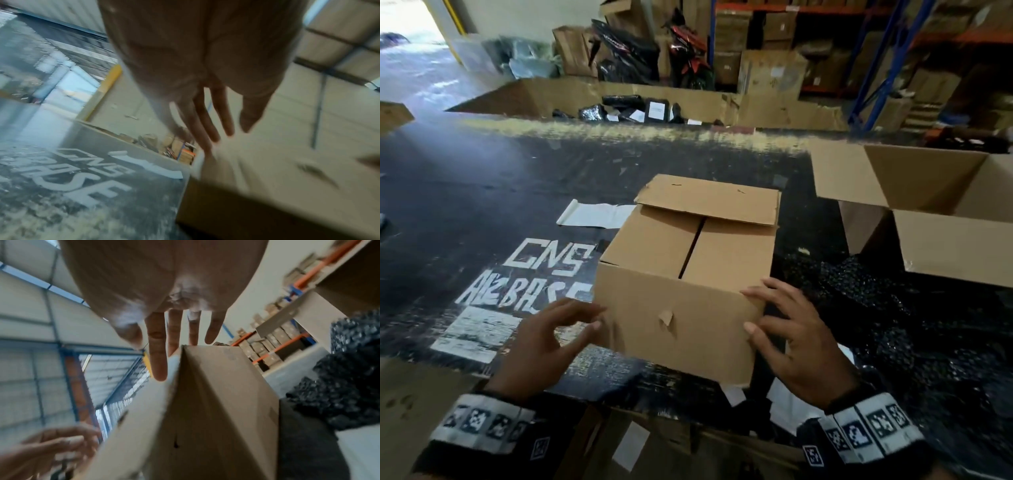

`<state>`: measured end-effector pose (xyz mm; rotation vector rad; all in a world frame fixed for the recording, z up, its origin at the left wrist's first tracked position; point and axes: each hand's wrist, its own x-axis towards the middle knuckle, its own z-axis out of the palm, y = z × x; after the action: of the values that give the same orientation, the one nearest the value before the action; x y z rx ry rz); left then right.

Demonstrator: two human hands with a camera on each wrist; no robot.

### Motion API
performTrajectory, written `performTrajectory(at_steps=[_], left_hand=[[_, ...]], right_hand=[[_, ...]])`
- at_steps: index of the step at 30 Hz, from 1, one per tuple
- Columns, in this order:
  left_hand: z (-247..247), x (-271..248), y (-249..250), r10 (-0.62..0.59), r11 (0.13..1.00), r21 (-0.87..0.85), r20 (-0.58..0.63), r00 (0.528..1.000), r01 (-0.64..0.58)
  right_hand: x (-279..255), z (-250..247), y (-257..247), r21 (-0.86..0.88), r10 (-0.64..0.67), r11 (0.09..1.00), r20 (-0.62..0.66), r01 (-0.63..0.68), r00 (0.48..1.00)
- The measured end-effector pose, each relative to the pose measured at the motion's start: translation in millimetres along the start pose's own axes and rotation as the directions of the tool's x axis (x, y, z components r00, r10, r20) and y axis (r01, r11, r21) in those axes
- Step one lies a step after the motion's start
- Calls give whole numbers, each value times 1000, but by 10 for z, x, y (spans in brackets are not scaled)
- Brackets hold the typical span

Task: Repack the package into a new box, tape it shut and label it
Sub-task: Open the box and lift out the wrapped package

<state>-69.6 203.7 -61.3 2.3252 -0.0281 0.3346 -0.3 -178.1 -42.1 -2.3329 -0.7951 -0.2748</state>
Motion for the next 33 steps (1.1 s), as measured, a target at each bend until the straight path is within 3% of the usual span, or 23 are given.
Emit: performTrajectory(at_steps=[4,7,10,13,15,18,21,24,29,31,33], left_hand=[[224,142,271,98,982,174,-170,980,-69],[414,387,536,149,958,257,-62,987,-128],[667,521,653,154,927,337,64,986,-167],[793,486,629,149,935,317,57,987,-160],[810,440,603,149,940,302,46,988,-156],[833,389,592,155,941,301,29,987,-157],[840,392,621,155,938,310,17,988,-153],[842,393,643,140,934,329,21,990,-139],[783,402,670,88,920,377,67,994,-107],[709,449,719,71,903,416,98,993,-106],[613,538,770,50,874,473,139,989,-111]], right_hand=[[88,-67,7,31,-32,999,-20,33,999],[343,-198,102,48,23,999,42,-25,999],[718,-297,227,-169,118,983,277,-72,954],[1049,-367,292,-325,174,945,408,-35,896],[1248,-452,301,-317,160,948,389,-31,907],[1653,-598,346,-244,119,968,247,-57,962],[2189,-641,476,-238,152,965,186,-106,971],[2648,-558,725,-269,254,945,251,-185,934],[2897,-324,975,-441,428,870,452,-221,783],[2926,-279,954,-487,421,855,454,-177,785],[2912,-279,802,-505,348,857,423,-101,837]])
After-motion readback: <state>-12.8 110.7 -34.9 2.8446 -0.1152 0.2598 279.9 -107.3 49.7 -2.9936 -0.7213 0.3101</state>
